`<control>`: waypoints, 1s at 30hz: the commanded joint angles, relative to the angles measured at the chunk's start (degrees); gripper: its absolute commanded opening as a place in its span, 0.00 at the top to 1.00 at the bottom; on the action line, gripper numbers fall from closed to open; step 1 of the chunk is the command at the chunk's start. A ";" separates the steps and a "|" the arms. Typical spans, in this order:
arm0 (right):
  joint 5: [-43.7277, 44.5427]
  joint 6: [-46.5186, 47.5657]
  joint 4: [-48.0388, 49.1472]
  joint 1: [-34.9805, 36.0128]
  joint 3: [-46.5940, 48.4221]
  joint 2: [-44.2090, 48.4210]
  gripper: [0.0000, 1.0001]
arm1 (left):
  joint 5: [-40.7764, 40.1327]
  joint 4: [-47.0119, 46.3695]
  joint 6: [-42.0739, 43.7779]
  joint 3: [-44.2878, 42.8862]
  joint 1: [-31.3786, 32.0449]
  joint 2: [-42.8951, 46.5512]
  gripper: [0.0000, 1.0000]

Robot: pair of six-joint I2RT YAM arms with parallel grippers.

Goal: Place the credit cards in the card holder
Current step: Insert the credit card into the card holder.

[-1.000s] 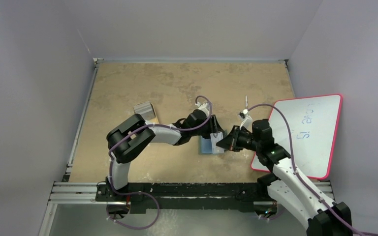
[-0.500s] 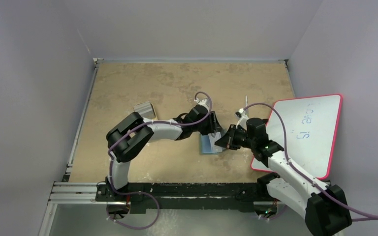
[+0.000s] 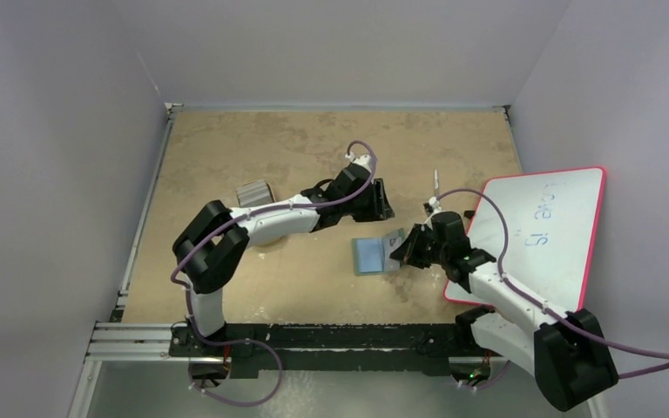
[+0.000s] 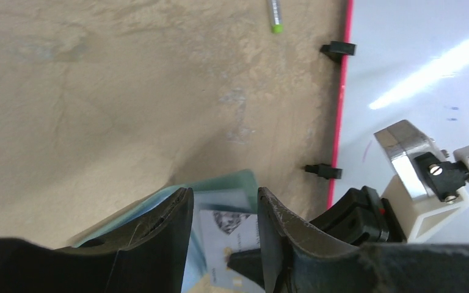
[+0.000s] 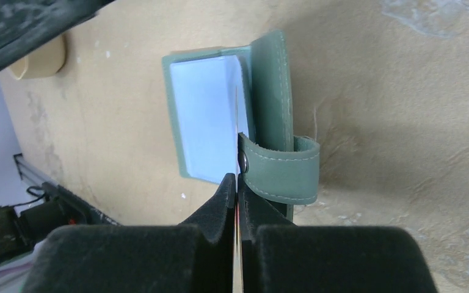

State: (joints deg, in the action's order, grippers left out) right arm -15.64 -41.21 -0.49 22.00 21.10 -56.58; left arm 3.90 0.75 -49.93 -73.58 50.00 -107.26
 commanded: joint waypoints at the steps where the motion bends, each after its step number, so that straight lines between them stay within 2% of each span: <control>1: 4.44 -0.61 1.40 -0.09 2.14 -2.85 1.00 | -5.61 6.79 2.96 1.11 -1.03 5.08 0.58; 8: 3.11 0.10 6.45 -0.07 1.01 -8.87 1.00 | -6.56 5.68 0.81 12.27 -1.06 10.37 0.57; 16: 1.08 -1.06 9.80 -0.04 -1.04 -10.52 1.00 | -0.54 -9.41 -6.19 26.10 -1.09 14.24 0.54; 25: 0.27 -2.62 14.11 -0.11 -3.77 -12.98 1.00 | -0.54 -13.49 -6.87 28.61 -1.46 12.26 0.51; 30: -1.54 -3.23 16.64 -0.28 -3.59 -14.89 1.00 | 2.57 -17.33 -8.40 29.70 -2.36 10.54 0.58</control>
State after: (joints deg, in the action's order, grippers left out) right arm -16.62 -44.56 15.40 22.00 18.55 -69.49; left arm 3.92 -9.93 -56.53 -45.06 48.53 -96.01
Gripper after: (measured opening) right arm 0.005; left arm 0.449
